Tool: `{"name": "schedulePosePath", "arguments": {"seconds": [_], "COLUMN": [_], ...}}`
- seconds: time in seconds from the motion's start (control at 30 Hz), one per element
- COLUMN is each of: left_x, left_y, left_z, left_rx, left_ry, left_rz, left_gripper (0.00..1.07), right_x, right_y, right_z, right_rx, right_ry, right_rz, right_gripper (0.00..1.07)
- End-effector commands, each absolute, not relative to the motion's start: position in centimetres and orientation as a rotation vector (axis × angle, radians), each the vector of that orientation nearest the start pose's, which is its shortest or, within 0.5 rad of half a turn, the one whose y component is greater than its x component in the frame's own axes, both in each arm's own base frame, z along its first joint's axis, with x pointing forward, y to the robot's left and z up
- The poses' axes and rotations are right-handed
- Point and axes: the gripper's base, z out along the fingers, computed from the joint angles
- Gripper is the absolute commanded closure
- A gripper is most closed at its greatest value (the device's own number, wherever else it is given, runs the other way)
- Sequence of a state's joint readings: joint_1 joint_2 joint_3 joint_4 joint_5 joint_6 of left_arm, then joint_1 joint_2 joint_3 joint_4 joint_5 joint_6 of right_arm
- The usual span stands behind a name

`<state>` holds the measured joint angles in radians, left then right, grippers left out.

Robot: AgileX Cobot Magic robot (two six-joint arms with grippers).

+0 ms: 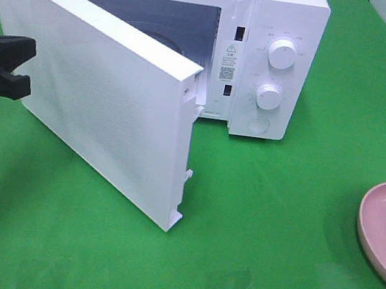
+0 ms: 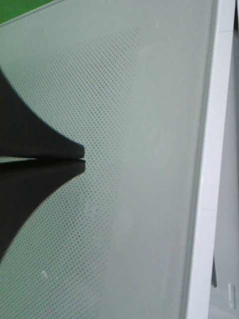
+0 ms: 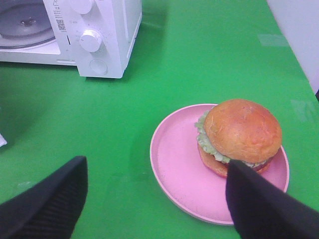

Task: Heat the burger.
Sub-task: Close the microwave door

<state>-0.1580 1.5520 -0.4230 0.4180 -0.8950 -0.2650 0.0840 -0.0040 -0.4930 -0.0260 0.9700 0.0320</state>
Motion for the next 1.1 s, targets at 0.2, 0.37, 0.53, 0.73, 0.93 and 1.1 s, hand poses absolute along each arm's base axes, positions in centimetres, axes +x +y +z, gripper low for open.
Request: {"name": "schedulePosePath", "arguments": {"seconds": [0.2,0.37,0.53,0.73,0.93,1.1], "left_x": [26.9,27.3,27.6,28.4,29.3,30.1], "left_y": [-7.8,-9.9,-11.1,-13.2,-14.8,-17.4], "left_z": [18.3,17.7,17.4,17.0,17.1,17.1], "left_rx": [0.366,0.414,0.412,0.449,0.464,0.458], "left_ry": [1.747,1.755,1.754,1.762,1.77,1.759], "left_rz": [-0.45,-0.494,-0.491,-0.521,-0.528,-0.562], "left_gripper": [1.07,1.07,1.07,1.07,1.07,1.07], "right_x": [-0.5,-0.5,-0.5,-0.5,-0.5,-0.5], "right_y": [-0.2,-0.2,-0.2,-0.2,-0.2,-0.2], "right_z": [28.3,28.3,28.3,28.3,28.3,28.3], "right_rx": [-0.055,-0.056,-0.056,-0.055,-0.055,-0.055], "right_ry": [1.923,1.923,1.923,1.923,1.923,1.923], "right_rz": [0.042,0.042,0.042,0.042,0.042,0.042], "right_gripper": [0.34,0.34,0.34,0.34,0.34,0.34]}}
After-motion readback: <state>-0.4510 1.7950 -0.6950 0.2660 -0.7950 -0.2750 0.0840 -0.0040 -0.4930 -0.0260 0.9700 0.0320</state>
